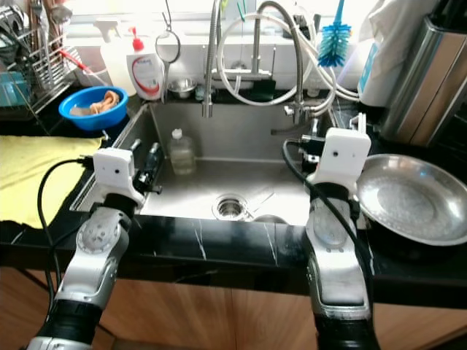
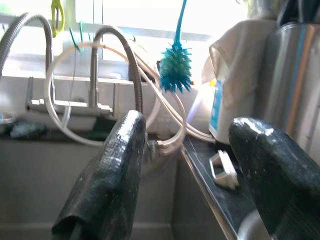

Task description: Kitchen organization

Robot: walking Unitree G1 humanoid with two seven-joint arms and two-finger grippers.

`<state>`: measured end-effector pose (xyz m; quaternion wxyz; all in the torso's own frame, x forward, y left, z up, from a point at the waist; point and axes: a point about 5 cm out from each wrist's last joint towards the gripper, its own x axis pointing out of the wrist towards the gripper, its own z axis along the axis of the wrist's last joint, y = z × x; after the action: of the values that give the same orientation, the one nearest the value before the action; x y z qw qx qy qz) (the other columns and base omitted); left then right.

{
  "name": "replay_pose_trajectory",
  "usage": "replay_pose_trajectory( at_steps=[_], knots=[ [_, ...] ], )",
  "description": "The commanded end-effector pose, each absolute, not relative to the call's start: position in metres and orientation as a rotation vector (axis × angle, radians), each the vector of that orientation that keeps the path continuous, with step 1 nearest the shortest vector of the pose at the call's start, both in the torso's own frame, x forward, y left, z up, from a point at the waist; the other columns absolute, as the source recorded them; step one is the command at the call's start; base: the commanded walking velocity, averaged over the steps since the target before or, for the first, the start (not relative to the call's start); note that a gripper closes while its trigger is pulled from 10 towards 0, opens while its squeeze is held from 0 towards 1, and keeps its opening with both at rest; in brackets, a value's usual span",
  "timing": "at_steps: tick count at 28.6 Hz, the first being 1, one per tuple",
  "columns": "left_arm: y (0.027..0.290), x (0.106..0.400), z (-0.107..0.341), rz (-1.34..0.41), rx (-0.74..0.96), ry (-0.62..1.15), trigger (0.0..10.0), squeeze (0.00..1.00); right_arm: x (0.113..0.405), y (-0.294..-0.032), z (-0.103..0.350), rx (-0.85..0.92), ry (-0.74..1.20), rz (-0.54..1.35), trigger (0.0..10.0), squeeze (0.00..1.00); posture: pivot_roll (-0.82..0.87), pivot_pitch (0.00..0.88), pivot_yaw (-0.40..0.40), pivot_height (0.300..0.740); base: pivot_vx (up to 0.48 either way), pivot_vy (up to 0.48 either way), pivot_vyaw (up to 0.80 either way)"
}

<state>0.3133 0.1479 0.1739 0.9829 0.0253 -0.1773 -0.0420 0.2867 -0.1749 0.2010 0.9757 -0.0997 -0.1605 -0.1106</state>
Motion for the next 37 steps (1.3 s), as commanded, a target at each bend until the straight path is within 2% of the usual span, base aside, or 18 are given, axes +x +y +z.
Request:
replay_pose_trajectory(
  at_steps=[1,7,16,18,23,28,33,37],
  knots=[
    [0.149,0.311,0.182,-0.075,0.070,-0.399,10.0,0.00,0.285,-0.168,0.211,-0.174,-0.392,-0.189,10.0,0.00,-0.12,0.000,0.055,0.740,0.000,0.000,0.00],
    [0.147,0.312,0.187,-0.044,0.051,-0.425,10.0,0.00,0.292,-0.151,0.218,-0.152,-0.437,-0.121,10.0,0.00,-0.11,0.000,0.039,0.740,0.000,0.000,0.00],
    [0.147,0.308,0.183,-0.027,0.051,-0.427,10.0,0.00,0.282,-0.152,0.204,-0.219,-0.461,-0.061,10.0,0.00,-0.12,0.000,0.039,0.740,0.000,0.000,0.00],
    [0.146,0.306,0.182,-0.026,0.050,-0.428,10.0,0.00,0.282,-0.148,0.195,-0.235,-0.458,0.051,10.0,0.00,-0.14,0.000,0.048,0.740,0.000,0.000,0.00],
    [0.148,0.305,0.182,-0.014,0.057,-0.431,10.0,0.00,0.281,-0.142,0.193,-0.248,-0.454,0.158,10.0,0.00,-0.13,0.000,0.046,0.740,0.000,0.000,0.00],
    [0.150,0.305,0.179,-0.012,0.061,-0.418,10.0,0.00,0.283,-0.142,0.202,-0.122,-0.465,0.094,10.0,0.00,-0.13,0.000,0.040,0.740,0.000,0.000,0.00],
    [0.151,0.306,0.180,-0.005,0.050,-0.418,10.0,0.00,0.286,-0.134,0.210,-0.116,-0.482,0.100,10.0,0.00,-0.13,0.000,0.042,0.740,0.000,0.000,0.00],
    [0.150,0.307,0.181,-0.005,0.036,-0.418,10.0,0.00,0.289,-0.133,0.209,-0.083,-0.462,0.095,10.0,0.00,-0.13,0.000,0.040,0.740,0.000,0.480,0.00]
  ],
)
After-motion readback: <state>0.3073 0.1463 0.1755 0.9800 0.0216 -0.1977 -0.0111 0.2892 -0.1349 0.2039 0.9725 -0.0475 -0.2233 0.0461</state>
